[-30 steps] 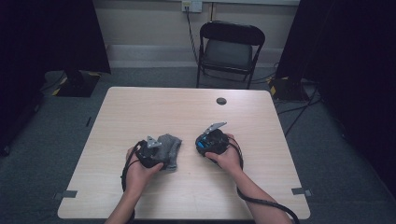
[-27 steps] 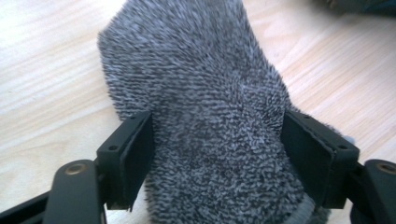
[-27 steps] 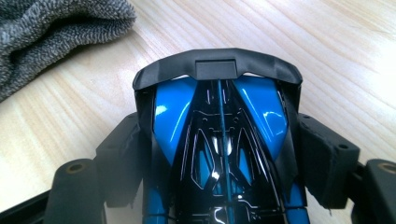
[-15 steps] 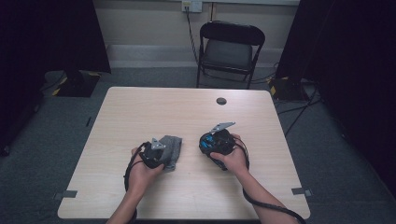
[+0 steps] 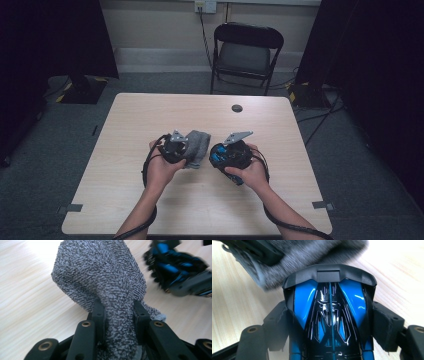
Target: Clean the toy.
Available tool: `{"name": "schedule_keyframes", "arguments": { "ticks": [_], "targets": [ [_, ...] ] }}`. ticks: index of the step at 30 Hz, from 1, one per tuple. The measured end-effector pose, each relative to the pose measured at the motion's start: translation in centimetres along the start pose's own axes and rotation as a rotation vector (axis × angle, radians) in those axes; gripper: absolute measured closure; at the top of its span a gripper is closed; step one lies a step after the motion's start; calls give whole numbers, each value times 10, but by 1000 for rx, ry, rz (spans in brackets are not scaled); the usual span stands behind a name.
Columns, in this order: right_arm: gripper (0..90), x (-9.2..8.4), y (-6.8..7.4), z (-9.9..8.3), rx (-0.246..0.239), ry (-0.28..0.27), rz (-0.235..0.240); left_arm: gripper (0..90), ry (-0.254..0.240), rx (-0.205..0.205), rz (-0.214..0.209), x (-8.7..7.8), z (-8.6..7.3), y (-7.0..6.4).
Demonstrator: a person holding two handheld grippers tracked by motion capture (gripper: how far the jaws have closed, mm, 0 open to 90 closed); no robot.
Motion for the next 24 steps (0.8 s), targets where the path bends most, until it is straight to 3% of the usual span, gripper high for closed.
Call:
{"name": "schedule_keyframes", "arguments": {
  "ticks": [3, 11, 20, 24],
  "targets": [
    [255, -4, 1, 2, -8, -8, 12, 697, 30, 19, -8, 7, 6, -2],
    [255, -4, 4, 2, -31, 2, 15, 697, 47, 72, -53, 15, 11, -6],
    [255, 0, -6, 1, -19, 23, -7, 700, 48, 143, -86, 13, 13, -12],
    [255, 0, -12, 2, -11, 32, -26, 702, 58, 154, -102, 10, 13, -15]
  ]
}}
Point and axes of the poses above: each handheld gripper's, and its own axes: x roughly forward along the jaws, z roughly out of its top, y roughly to its left, the point moved 4 cm from there along x, roughly forward along the jaws, and after that the axes turned 14 degrees about -z, right-handed, at the moved point
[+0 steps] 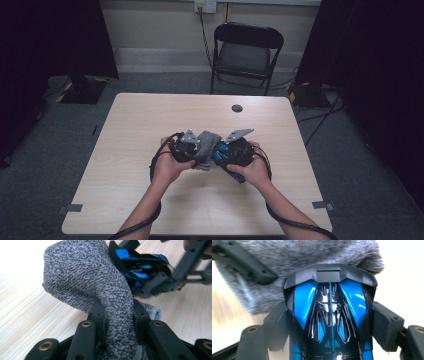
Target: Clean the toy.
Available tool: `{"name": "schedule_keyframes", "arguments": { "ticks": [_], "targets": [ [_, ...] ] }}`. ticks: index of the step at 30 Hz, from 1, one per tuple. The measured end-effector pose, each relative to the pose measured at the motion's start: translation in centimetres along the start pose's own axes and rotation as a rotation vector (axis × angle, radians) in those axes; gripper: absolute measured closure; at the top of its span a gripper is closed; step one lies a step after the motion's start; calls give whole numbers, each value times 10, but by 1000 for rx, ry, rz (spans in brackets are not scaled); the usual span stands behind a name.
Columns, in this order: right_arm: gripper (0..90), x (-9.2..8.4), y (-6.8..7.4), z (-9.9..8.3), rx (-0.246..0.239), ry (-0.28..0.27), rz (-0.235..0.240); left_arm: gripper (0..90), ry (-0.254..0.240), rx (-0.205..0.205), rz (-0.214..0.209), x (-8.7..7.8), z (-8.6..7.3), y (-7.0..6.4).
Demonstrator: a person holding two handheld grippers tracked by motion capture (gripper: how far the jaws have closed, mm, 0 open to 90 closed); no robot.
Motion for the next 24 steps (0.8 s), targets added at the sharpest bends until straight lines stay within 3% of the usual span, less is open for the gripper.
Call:
{"name": "schedule_keyframes", "arguments": {
  "ticks": [8, 24],
  "targets": [
    [255, 1, -19, 2, 42, 5, -28, 703, 11, 47, -46, 1, 0, -9],
    [255, 3, -40, 8, 97, 19, -75, 702, 27, 61, -90, 1, -13, -17]
  ]
}}
Point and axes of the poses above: each handheld gripper's, and its own axes: x roughly forward along the jaws, z roughly out of its top, y roughly to its left, the point moved 4 cm from there along x, roughly forward along the jaws, and after that the axes turned 14 degrees about -z, right-handed, at the moved point
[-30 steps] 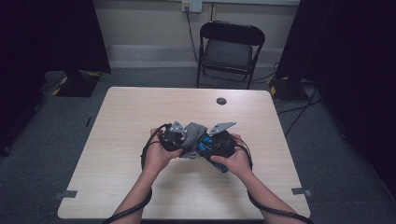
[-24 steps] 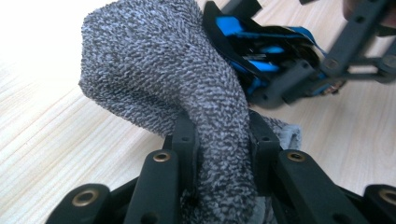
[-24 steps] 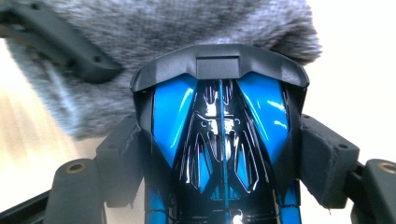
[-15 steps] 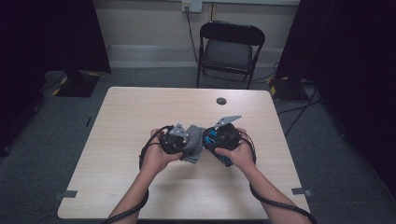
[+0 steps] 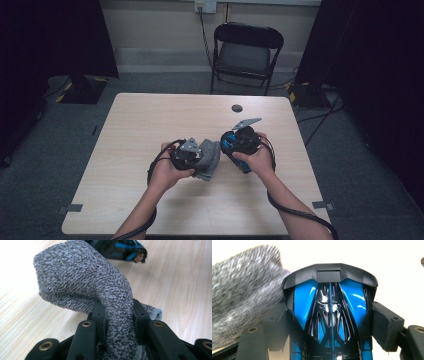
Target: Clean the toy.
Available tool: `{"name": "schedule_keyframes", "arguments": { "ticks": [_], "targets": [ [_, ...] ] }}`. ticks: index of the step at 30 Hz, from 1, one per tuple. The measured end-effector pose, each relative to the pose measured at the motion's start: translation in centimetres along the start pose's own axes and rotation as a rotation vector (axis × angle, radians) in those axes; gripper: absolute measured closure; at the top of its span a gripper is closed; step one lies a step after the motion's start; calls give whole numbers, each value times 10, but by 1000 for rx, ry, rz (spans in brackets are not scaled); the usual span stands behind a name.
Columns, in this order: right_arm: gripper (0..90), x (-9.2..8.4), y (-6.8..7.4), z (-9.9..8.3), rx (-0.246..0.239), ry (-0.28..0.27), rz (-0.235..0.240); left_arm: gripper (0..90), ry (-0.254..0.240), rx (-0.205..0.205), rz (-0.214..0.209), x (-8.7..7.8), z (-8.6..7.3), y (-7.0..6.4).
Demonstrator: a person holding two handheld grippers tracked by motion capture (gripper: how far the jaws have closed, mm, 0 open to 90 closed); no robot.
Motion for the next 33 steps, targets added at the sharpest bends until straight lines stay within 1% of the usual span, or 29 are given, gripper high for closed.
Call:
{"name": "schedule_keyframes", "arguments": {
  "ticks": [2, 4, 6, 9, 12, 14, 17, 18, 20, 23, 24, 25, 26, 30, 33],
  "targets": [
    [255, -2, -4, 1, 10, -6, -5, 701, -3, -7, 0, -2, -3, 0],
    [255, -5, -8, 1, 10, -9, -13, 700, -5, -20, 15, -6, -6, 3],
    [255, -8, -9, 1, 2, -12, -7, 698, -13, -33, 30, -11, -8, 7],
    [255, -12, -7, 0, 0, -23, 3, 695, -43, -67, 55, -19, -8, 14],
    [255, -14, -2, -2, -18, -24, 7, 695, -53, -93, 78, -23, -4, 21],
    [255, -14, 1, -4, -12, -28, 18, 695, -66, -106, 86, -25, -1, 26],
    [255, -14, 7, -6, -30, -30, 30, 696, -77, -114, 81, -26, 6, 31],
    [255, -14, 12, -7, -37, -30, 38, 695, -77, -117, 80, -25, 9, 31],
    [255, -14, 13, -7, -43, -30, 43, 695, -88, -122, 80, -26, 14, 33],
    [255, -13, 19, -9, -52, -32, 52, 695, -107, -119, 70, -25, 22, 34],
    [255, -14, 21, -9, -55, -37, 53, 695, -101, -120, 69, -24, 24, 34],
    [255, -14, 23, -9, -59, -41, 66, 695, -93, -117, 75, -23, 25, 35],
    [255, -15, 26, -9, -60, -44, 70, 695, -90, -116, 68, -21, 27, 35],
    [255, -16, 35, -9, -90, -49, 84, 694, -90, -116, 48, -15, 31, 36],
    [255, -17, 39, -8, -105, -49, 87, 693, -66, -107, 40, -10, 32, 34]
  ]
}}
Point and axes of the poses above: each handheld gripper's, and its own axes: x roughly forward along the jaws, z roughly out of its top, y roughly to its left, the point moved 4 cm from there along x, roughly forward along the jaws, and after that the axes turned 14 degrees about -z, right-handed, at the moved point
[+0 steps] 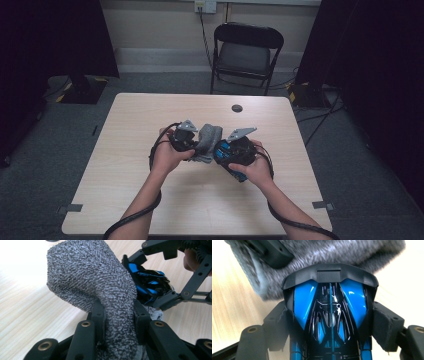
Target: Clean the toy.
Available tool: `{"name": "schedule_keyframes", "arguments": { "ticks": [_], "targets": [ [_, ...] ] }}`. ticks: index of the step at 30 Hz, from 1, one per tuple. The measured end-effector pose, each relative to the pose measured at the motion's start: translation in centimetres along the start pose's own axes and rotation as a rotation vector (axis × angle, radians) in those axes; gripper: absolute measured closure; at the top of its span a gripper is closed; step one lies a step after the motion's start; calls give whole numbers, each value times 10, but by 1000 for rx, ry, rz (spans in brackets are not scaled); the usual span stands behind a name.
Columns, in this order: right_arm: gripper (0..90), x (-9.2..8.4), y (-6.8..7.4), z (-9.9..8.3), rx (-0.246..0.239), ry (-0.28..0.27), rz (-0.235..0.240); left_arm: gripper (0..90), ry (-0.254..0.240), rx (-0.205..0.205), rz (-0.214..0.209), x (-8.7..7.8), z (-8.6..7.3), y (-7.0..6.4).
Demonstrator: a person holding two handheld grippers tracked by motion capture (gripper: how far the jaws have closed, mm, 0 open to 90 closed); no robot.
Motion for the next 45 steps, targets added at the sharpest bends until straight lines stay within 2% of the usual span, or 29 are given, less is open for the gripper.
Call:
{"name": "schedule_keyframes", "arguments": {
  "ticks": [3, 9, 14, 21, 36, 40, 45],
  "targets": [
    [255, 0, 1, 0, -6, -1, 0, 694, 3, 0, -9, 2, -1, -1],
    [255, 0, -1, -1, -11, 8, -8, 694, 27, 25, -23, 3, -5, -3],
    [255, 2, -6, -1, -11, 13, -21, 695, 67, 43, -43, 4, -12, -6],
    [255, 3, -17, 2, 21, 14, -36, 696, 93, 71, -58, 7, -16, -12],
    [255, 7, -33, 5, 60, 31, -84, 695, 86, 97, -80, 15, -24, -23],
    [255, 8, -37, 6, 72, 38, -92, 696, 97, 108, -108, 15, -27, -27],
    [255, 6, -48, 8, 113, 28, -108, 695, 103, 119, -112, 12, -30, -29]
  ]
}}
Point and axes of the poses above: each handheld gripper's, and its own axes: x roughly forward along the jaws, z roughly out of its top, y roughly to its left, the point moved 4 cm from there along x, roughly forward along the jaws, and after that the axes turned 14 degrees about -z, right-handed, at the moved point
